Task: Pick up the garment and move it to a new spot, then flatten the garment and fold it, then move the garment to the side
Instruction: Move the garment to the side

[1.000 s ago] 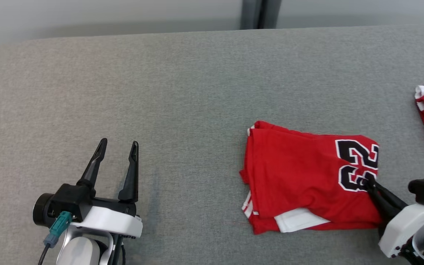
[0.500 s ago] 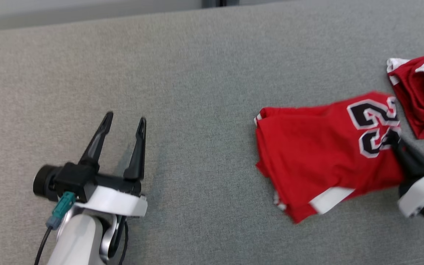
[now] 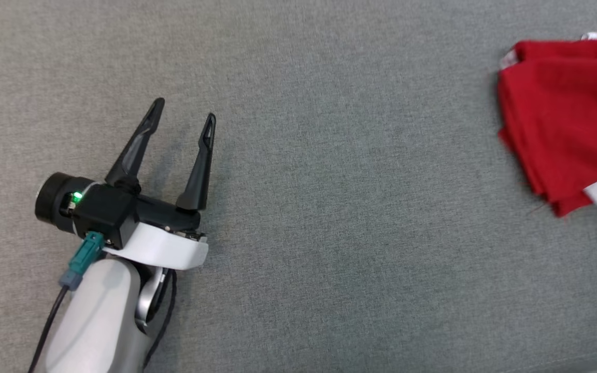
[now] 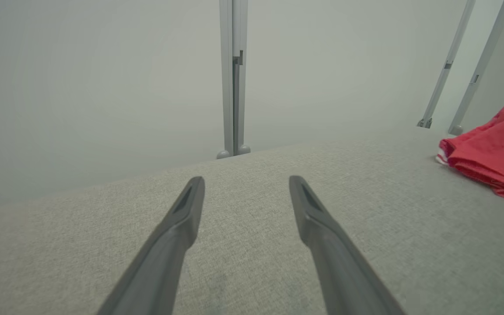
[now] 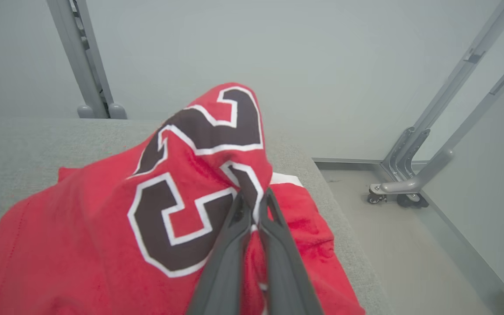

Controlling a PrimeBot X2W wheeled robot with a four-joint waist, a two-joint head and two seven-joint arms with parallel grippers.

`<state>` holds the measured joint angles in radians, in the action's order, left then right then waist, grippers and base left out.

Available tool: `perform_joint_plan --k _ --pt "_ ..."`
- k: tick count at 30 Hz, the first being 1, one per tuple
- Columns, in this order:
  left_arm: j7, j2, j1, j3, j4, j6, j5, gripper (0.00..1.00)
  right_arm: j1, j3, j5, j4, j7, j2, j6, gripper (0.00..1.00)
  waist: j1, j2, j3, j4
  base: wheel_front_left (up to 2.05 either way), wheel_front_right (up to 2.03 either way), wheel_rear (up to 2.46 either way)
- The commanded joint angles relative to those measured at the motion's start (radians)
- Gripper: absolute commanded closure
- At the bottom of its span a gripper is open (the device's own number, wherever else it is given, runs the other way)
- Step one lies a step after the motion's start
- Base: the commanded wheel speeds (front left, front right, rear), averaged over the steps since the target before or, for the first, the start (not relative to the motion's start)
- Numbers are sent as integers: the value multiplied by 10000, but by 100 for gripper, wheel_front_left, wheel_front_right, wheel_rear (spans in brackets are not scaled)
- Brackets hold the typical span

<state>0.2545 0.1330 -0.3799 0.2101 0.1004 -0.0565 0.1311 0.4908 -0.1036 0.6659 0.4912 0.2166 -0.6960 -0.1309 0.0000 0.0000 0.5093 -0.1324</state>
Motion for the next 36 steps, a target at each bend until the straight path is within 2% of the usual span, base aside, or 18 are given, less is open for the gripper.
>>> perform_joint_plan --k 1,8,14,15,16,17,24,30,36 --pt "-35 137 -217 -44 -72 -47 -66 0 163 181 46 121 129 -137 1 100 0 0 229 -49 0 0 0" --pt "-219 413 -495 -61 -415 0 -186 0 569 911 431 1064 354 -384 1 100 0 0 608 -101 0 0 0" --pt "-311 553 -683 -76 -587 49 -186 0 931 880 607 1775 395 -380 1 100 0 0 888 -91 0 0 0" --pt "-321 564 -711 -75 -608 55 -188 0 1032 912 588 1949 417 -365 1 91 0 0 914 -88 0 0 0" --pt "-319 583 -705 -75 -632 66 -193 0 1102 959 544 2104 434 -335 1 55 0 0 932 -90 0 0 0" --pt "-334 600 -678 -73 -644 90 -200 0 1175 996 474 2292 437 -311 1 0 0 0 944 -98 0 0 0" --pt "-344 618 -503 -94 -592 217 -109 0 1311 1015 76 2400 510 88 1 0 0 0 722 -209 0 0 0" --pt "-246 567 -177 -176 -398 332 99 0 743 1191 -445 1385 495 923 1 0 0 0 113 -304 0 0 0" --pt "-121 389 448 -341 -168 556 398 0 -185 1169 -1253 105 489 2018 1 0 0 0 -737 -244 0 0 0"
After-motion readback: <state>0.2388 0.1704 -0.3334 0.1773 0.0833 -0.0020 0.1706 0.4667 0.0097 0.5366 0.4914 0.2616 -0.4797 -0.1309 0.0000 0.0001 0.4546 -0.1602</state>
